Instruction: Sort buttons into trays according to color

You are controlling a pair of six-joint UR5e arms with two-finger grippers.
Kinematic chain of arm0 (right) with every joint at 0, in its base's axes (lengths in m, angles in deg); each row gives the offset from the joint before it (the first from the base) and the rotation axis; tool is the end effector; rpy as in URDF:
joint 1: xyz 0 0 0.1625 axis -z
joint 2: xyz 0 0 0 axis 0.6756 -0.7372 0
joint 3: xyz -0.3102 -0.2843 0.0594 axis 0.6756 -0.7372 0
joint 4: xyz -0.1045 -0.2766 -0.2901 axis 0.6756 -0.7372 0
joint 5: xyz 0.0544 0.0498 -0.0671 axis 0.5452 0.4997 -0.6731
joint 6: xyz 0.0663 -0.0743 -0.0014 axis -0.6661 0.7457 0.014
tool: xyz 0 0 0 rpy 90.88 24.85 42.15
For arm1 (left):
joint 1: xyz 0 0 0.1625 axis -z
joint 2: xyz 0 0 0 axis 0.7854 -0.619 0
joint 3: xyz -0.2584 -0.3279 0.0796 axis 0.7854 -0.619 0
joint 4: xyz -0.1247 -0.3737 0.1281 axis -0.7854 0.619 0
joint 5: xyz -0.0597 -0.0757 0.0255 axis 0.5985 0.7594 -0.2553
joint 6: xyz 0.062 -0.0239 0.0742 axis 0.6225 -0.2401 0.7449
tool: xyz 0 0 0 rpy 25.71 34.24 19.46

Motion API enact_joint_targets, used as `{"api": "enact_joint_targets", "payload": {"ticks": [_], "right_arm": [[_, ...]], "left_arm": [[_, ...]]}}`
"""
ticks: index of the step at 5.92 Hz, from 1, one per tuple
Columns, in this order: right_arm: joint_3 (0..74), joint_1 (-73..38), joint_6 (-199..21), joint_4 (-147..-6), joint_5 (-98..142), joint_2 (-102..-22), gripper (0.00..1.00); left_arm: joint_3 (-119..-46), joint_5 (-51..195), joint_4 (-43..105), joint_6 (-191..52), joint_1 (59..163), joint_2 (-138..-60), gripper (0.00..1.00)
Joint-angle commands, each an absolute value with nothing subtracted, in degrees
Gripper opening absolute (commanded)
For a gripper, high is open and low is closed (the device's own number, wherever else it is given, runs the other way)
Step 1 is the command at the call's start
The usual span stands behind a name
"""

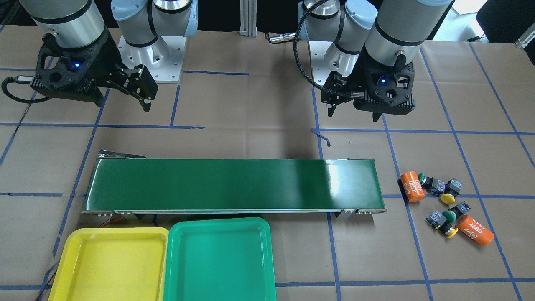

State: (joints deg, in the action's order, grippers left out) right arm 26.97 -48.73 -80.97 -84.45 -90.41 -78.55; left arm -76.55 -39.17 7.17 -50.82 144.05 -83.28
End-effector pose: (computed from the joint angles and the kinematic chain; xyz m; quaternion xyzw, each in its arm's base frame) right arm 0.1456 -0.5103 0.5107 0.0629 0.9979 0.0150 0.0046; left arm -0.1548 -0.5131 0.4913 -0.0565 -0.9983 -0.0156 0.0041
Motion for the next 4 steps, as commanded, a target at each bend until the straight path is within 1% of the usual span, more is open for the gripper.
{"api": "enact_joint_targets", "payload": {"ticks": [1, 4], "right_arm": [[26.88, -48.73, -80.98, -84.54, -90.47, -78.54, 1.0], [26.97, -48.73, -81.07, -84.45, -90.38, -78.63, 1.0]], "left_arm": [[-76.54, -39.17, 7.17, -50.71, 143.87, -83.25, 0.98], [-76.63, -39.26, 7.26, -49.75, 142.91, -83.25, 0.98]]}}
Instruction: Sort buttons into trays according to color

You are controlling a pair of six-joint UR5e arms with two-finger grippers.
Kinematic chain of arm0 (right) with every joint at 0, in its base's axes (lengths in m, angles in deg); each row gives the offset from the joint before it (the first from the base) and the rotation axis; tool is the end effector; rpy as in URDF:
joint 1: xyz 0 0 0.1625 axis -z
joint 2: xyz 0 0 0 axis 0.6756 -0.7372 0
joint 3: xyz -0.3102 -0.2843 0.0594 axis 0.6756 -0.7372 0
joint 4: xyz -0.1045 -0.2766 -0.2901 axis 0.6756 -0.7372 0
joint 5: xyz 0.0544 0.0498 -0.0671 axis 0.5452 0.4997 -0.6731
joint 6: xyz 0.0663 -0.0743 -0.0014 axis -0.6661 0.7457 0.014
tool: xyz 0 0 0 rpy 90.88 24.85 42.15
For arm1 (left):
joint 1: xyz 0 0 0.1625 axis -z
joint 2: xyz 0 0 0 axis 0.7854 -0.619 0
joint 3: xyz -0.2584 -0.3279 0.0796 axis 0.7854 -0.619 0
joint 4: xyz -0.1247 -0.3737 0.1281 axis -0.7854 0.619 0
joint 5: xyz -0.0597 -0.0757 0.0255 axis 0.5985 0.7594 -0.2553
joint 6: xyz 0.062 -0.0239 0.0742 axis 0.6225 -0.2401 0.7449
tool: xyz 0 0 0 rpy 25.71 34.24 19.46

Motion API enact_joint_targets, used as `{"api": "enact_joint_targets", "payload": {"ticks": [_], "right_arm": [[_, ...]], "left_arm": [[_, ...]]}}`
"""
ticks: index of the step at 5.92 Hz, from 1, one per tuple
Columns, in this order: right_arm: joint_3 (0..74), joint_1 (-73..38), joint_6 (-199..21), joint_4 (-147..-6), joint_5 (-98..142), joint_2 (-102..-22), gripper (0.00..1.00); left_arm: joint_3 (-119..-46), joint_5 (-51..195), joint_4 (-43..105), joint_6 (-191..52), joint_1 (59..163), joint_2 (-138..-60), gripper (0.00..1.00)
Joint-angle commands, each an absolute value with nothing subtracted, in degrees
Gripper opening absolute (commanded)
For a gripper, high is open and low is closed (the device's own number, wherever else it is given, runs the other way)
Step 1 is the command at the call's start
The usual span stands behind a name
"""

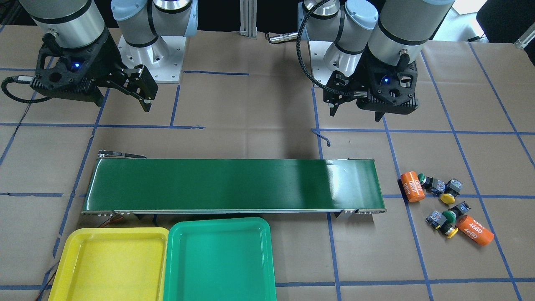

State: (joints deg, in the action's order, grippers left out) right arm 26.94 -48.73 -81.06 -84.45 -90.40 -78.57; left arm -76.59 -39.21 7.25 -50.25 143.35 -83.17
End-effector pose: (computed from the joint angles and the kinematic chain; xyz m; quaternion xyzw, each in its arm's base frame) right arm 0.1456 -0.5102 0.5112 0.0636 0.9979 0.0146 0.0047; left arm -0.1484 -0.5141 0.4918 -0.0554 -0.9983 -0.0156 0.0039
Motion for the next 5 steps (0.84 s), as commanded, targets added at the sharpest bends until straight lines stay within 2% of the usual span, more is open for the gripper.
{"api": "enact_joint_targets", "payload": {"ticks": [1, 3, 5], "right_arm": [[26.97, -48.73, -80.98, -84.45, -90.64, -78.55, 1.0], [26.97, -48.73, -80.98, -84.45, -90.65, -78.63, 1.0], [27.23, -48.73, -80.98, -84.45, -90.64, -78.55, 1.0]], "left_arm": [[-76.89, -39.69, 7.61, -47.39, 139.07, -82.9, 0.98], [-82.22, -39.52, 4.39, -41.87, 126.88, -82.99, 0.98], [-89.77, -39.52, -9.36, -34.14, 120.87, -85.61, 0.98]]}}
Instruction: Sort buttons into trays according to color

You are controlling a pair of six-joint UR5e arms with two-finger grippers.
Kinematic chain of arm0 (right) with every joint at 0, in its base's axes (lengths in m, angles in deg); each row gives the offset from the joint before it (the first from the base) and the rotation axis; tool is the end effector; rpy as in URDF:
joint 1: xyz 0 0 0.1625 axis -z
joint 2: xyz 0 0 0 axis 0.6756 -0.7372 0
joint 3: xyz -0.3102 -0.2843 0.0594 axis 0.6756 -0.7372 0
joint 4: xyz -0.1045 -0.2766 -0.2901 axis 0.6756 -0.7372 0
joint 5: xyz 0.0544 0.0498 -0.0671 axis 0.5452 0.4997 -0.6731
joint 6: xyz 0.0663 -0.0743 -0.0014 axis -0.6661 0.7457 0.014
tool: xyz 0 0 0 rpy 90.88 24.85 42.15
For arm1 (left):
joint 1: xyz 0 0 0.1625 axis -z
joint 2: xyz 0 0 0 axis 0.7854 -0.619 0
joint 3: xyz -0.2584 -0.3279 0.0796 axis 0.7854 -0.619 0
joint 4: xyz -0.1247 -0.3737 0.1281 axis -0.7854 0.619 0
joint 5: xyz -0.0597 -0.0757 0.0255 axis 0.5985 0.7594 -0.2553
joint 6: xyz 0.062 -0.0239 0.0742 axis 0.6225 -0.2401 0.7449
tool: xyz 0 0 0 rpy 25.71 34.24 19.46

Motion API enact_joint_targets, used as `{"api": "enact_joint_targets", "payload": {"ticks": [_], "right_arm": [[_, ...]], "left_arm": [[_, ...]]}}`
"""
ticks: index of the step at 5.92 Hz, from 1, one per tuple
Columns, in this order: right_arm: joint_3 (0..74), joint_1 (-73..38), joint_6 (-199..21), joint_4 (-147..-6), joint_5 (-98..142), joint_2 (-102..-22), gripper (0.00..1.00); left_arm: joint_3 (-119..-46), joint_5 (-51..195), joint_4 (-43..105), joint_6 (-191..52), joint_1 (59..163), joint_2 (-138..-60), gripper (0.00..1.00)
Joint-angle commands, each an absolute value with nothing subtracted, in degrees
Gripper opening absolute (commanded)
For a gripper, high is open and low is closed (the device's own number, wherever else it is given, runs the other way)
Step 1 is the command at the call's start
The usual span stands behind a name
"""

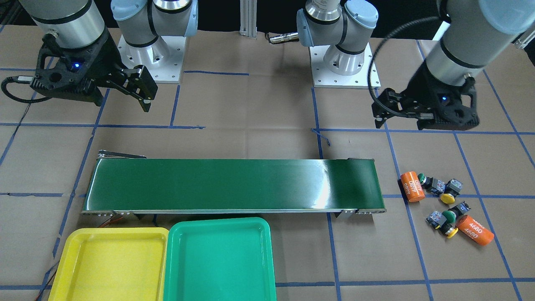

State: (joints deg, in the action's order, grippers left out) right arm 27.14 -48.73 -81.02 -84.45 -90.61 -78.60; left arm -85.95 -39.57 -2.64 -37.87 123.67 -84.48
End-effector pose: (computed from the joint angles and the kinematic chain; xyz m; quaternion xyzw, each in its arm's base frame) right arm 0.1452 -0.5098 0.5097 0.0633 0.9979 0.0159 0.0028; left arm 0.0349 -0.5367 0.4170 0.0082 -0.9997 -0.0214 0.0072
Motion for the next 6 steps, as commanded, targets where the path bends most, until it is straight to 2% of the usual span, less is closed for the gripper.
{"api": "enact_joint_targets", "payload": {"ticks": [1, 3, 6], "right_arm": [[27.15, -48.73, -80.89, -84.45, -90.82, -78.54, 1.0], [27.23, -48.73, -80.89, -84.45, -90.73, -78.54, 1.0], [27.23, -48.73, -80.89, -84.45, -90.73, -78.54, 1.0]], "left_arm": [[-93.64, -39.52, -15.35, -30.44, 118.41, -87.8, 0.98], [-101.91, -39.52, -32.21, -29.44, 116.45, -94.99, 0.98], [-102.12, -39.79, -33.26, -29.61, 116.45, -100.46, 0.98]]}}
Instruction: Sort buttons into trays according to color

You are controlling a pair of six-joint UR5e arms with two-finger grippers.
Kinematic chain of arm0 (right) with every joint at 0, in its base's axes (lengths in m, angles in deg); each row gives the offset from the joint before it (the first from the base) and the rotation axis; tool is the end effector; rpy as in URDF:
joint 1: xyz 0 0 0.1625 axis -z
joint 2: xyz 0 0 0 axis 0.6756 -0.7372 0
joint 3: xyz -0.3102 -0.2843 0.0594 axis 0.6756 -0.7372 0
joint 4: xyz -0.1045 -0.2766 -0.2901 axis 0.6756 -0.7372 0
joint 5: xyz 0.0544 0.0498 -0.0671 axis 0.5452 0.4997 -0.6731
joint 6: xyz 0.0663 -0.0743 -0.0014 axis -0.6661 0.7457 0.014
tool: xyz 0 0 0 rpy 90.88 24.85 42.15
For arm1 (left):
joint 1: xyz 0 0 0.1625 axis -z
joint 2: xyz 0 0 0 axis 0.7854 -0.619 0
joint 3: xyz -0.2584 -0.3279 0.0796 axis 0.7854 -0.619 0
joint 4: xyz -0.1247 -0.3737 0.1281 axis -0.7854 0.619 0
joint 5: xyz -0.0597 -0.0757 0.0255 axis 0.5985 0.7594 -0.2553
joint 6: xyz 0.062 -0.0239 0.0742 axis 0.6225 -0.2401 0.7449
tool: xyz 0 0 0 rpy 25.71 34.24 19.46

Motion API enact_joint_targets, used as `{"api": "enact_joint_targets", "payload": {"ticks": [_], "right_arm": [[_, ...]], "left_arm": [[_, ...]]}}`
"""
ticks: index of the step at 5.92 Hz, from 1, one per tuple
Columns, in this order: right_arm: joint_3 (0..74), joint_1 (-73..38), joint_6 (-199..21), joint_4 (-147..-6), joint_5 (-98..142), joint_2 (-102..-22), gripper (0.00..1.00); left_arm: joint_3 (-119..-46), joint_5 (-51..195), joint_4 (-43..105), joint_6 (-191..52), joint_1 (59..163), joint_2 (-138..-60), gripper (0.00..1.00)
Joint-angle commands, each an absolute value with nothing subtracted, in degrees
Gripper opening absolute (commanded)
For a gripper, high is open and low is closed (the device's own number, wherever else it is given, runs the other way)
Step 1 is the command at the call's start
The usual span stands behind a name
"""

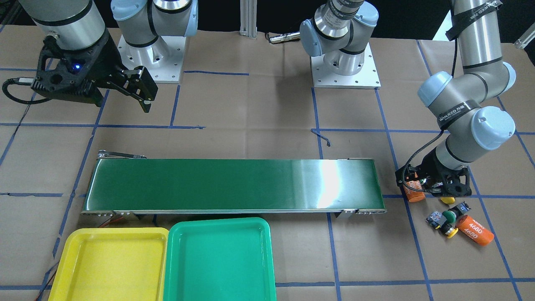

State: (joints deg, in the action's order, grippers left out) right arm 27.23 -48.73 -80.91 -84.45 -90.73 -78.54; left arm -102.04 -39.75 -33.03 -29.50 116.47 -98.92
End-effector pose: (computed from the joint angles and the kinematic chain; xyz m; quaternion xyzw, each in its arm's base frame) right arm 0.1450 -0.5100 0.5084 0.0623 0.9979 0.0172 0.0016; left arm 0.1097 -0.5438 0.2061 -0.0020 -0.9997 -0.0220 0.0091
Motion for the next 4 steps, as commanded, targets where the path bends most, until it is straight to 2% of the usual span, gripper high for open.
{"api": "enact_joint_targets", "payload": {"ticks": [1, 2, 3, 4], "right_arm": [[27.23, -48.73, -80.89, -84.45, -90.64, -78.54, 1.0], [27.23, -48.73, -80.89, -84.45, -90.64, -78.54, 1.0], [27.23, -48.73, -80.89, -84.45, -90.73, -78.54, 1.0], [27.23, -48.73, -80.89, -84.45, -90.73, -78.54, 1.0]], "left_arm": [[-102.21, -39.96, -33.08, -29.53, 116.45, -100.91, 0.96], [-102.03, -40.66, -32.91, -29.53, 116.45, -101.44, 0.89], [-101.42, -43.19, -32.82, -29.79, 116.53, -101.79, 0.66], [-102.29, -43.13, -32.64, -30.57, 116.88, -102.4, 0.54]]}}
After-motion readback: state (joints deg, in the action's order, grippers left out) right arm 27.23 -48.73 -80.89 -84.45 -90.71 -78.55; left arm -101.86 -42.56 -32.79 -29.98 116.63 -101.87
